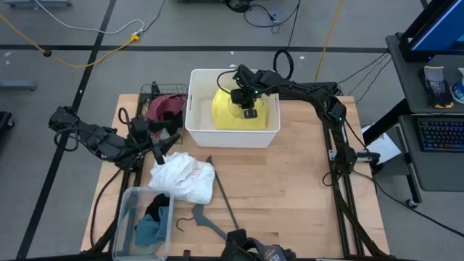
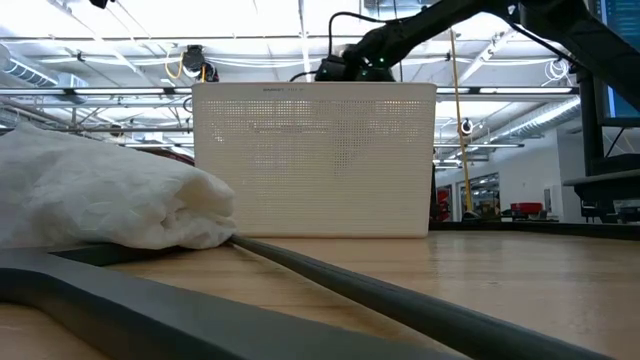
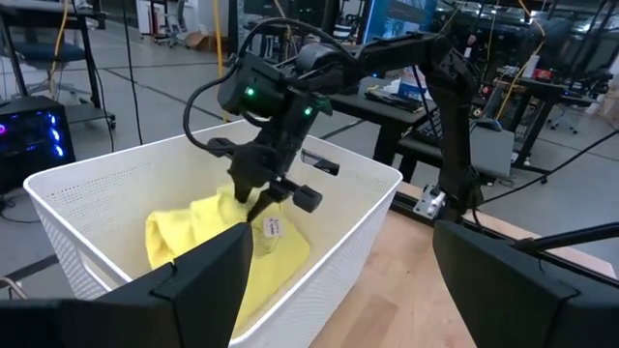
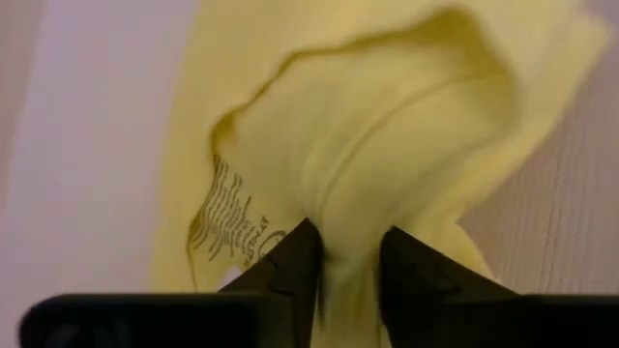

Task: Pick & Place Cloths
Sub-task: Put the yellow shirt into the white bin, then put the white shirt into the white bin

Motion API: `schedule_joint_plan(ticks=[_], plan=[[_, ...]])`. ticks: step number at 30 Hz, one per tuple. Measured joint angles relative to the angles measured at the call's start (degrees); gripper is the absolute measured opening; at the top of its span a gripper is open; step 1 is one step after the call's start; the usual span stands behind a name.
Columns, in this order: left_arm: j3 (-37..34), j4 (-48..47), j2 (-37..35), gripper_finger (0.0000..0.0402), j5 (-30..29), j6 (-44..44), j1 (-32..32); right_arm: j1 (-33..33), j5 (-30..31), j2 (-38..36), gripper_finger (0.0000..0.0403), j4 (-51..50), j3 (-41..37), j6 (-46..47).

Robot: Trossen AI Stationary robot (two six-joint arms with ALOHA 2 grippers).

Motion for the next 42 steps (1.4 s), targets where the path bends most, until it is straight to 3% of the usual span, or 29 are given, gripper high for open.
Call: schedule_joint_plan(ticks=[9,16,26,30,37,42], plan=[[0.0,0.1,0.0,0.0326,0.0,0.1,0.0,0.9,0.4,0.0,0.0154,4.1,0.0,0.2],[0.0,0.1,0.0,0.0326,0.2,0.6,0.0,2.3,14.5,-2.2,0.0205,5.5,-0.1,-0.7],[0.0,0.1,0.0,0.0326,0.4,2.1,0.0,8.7,14.5,-13.4,0.0198,5.8,-0.1,-1.5],[0.0,0.1,0.0,0.0326,2.6,3.6,0.0,12.8,9.2,-18.6,0.0195,5.2,-0.1,0.9],[0.0,0.1,0.0,0.0326,7.2,2.5,0.0,18.8,-8.1,-25.2,0.0196,5.6,-0.1,12.6],[0.0,0.1,0.0,0.0326,10.0,0.9,0.0,24.0,-9.4,-26.9,0.0198,5.1,-0.1,19.5]])
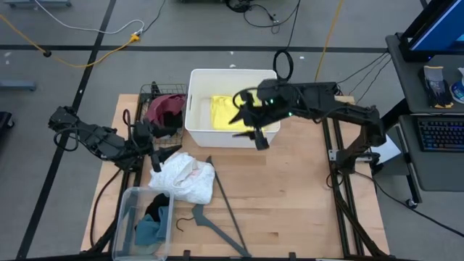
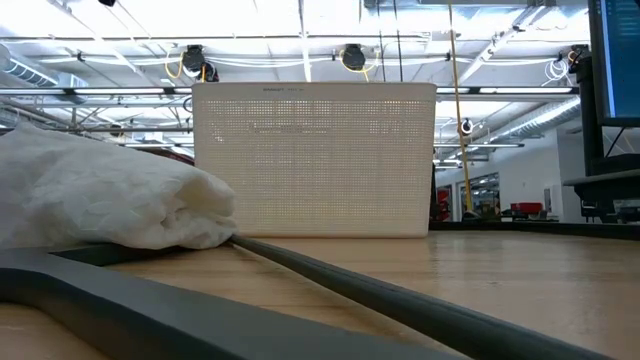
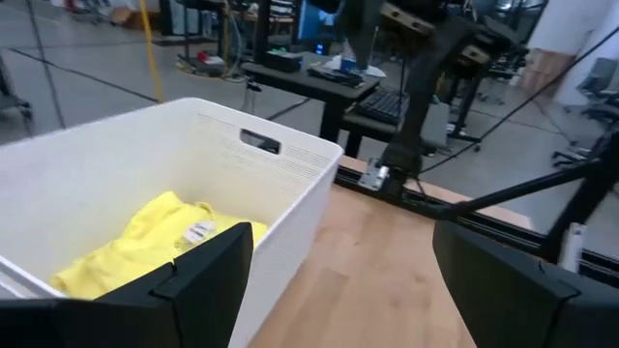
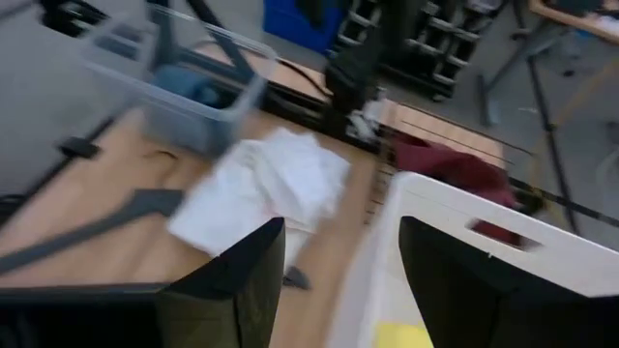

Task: Pick & Place Cloths
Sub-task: Put the white shirt into the white bin

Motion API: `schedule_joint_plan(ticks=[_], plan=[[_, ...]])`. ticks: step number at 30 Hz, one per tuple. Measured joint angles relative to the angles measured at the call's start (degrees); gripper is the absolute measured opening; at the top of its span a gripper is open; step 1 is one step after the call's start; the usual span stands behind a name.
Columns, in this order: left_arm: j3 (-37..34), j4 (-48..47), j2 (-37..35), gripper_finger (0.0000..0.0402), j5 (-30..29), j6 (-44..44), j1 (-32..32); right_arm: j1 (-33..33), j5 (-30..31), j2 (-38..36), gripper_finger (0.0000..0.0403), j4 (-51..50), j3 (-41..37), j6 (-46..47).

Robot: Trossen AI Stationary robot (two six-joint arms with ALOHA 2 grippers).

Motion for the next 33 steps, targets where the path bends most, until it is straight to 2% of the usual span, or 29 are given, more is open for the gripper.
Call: schedule_joint_plan(ticks=[10,12,15,19,22,29,33], plan=[[0.0,-0.1,0.0,0.0326,1.0,-0.6,0.0,9.2,-0.2,1.3,0.0214,2.9,-2.3,10.6],[0.0,-0.6,0.0,0.0326,0.8,0.0,0.0,10.2,-1.9,2.0,0.0217,4.7,-2.7,13.3],[0.0,-1.5,-0.1,0.0326,0.2,0.1,0.0,11.0,-4.6,3.0,0.0222,9.9,-3.2,18.4],[0.0,-1.4,-0.2,0.0326,0.1,1.9,0.0,11.7,-4.4,4.9,0.0224,17.4,-5.1,23.7],[0.0,-1.5,-1.2,0.0326,0.1,4.4,0.0,11.7,-4.3,5.8,0.0224,19.1,-6.6,26.7],[0.0,-1.4,-6.8,0.0326,-1.5,7.7,0.0,11.6,-1.0,11.6,0.0224,23.7,-6.9,27.3],[0.0,-1.4,-8.4,0.0326,1.4,7.7,0.0,11.6,-1.1,14.0,0.0224,25.6,-6.9,28.0]])
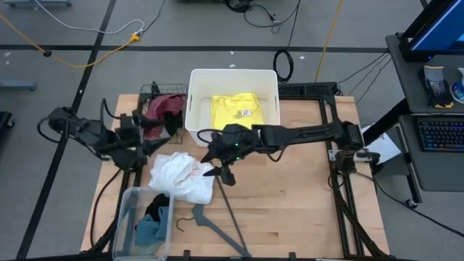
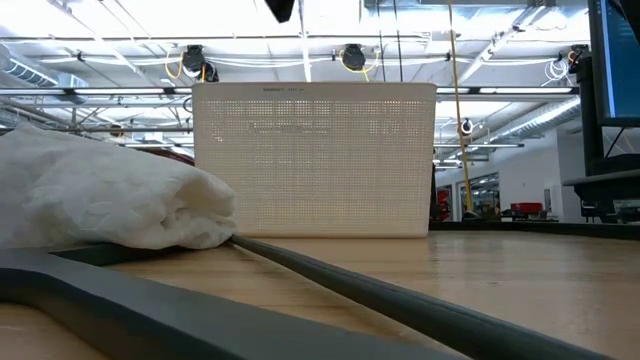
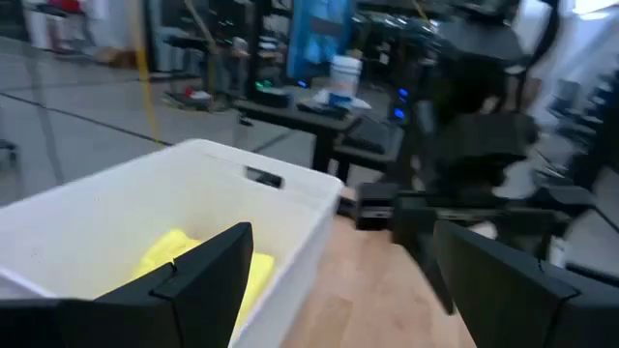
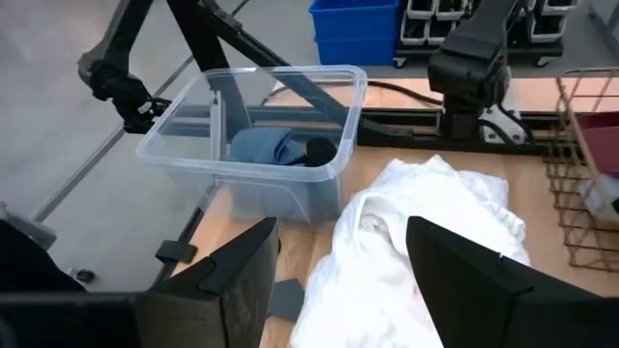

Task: Pick & Place Cloths
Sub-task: Put the white shirt into the white bin

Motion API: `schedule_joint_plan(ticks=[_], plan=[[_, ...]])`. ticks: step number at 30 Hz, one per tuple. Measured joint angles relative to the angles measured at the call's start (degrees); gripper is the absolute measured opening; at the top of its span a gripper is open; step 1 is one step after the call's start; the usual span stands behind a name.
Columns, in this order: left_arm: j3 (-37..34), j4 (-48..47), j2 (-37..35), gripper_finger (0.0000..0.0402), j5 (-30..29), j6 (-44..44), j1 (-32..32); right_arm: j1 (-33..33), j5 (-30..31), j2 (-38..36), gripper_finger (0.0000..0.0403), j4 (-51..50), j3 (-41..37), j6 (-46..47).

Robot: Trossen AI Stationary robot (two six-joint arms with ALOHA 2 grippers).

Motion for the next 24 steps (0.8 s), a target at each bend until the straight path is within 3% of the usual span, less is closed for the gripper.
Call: schedule_joint_plan(ticks=[6,14,24], plan=[[0.0,0.0,2.6,0.0326,3.2,-4.0,0.0,0.1,-0.2,1.3,0.0224,-0.5,0.0,-0.9],[1.1,-1.2,14.9,0.0326,6.8,-4.8,0.0,0.2,0.0,-3.8,0.0224,-5.1,0.2,-3.4],[11.7,-25.1,29.5,0.0326,19.8,-17.3,1.4,0.1,1.5,-12.9,0.0224,-11.8,0.2,-4.1]])
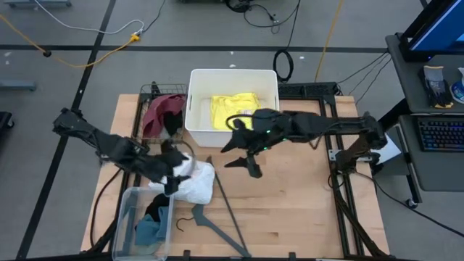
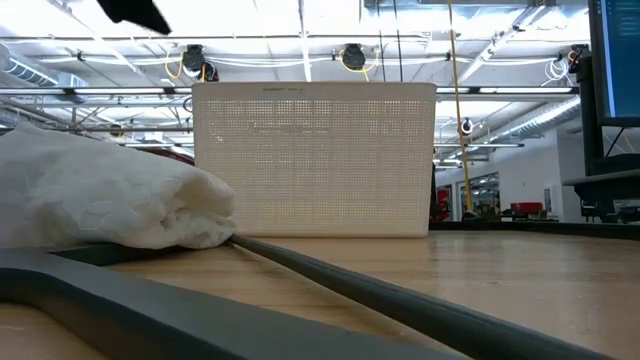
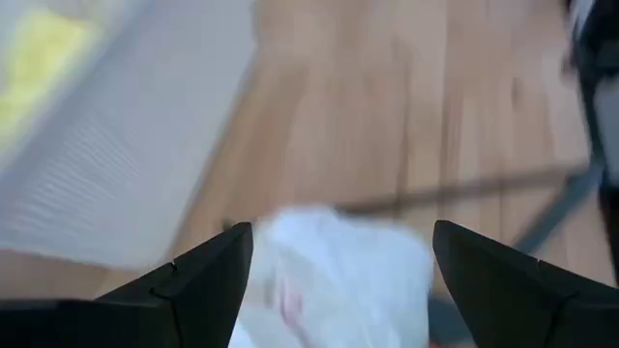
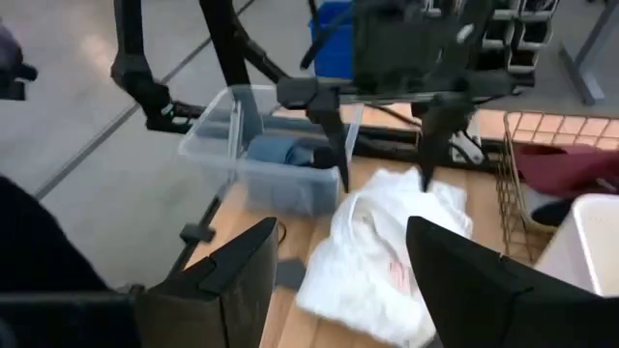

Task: Pick & Place Cloths
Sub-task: Put the white shirt into the white bin

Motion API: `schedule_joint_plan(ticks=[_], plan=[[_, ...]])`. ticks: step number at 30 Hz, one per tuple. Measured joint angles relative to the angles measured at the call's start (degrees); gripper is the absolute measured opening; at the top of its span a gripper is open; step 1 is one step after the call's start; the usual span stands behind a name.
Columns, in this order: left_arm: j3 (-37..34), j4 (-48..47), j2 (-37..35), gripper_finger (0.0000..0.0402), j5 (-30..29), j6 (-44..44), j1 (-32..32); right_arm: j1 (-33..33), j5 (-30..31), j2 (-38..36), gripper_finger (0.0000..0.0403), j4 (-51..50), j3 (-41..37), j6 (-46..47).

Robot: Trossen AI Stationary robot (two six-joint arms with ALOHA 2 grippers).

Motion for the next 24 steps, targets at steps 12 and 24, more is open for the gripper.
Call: schedule_joint_plan(ticks=[12,24], plan=[[1.9,-10.6,12.5,0.0326,16.1,-1.1,3.1,0.0,0.1,-6.3,0.0224,-3.3,0.0,-0.4],[1.9,-10.5,23.5,0.0326,19.7,8.2,3.5,0.0,0.0,-7.4,0.0224,-7.4,-0.1,-0.3]])
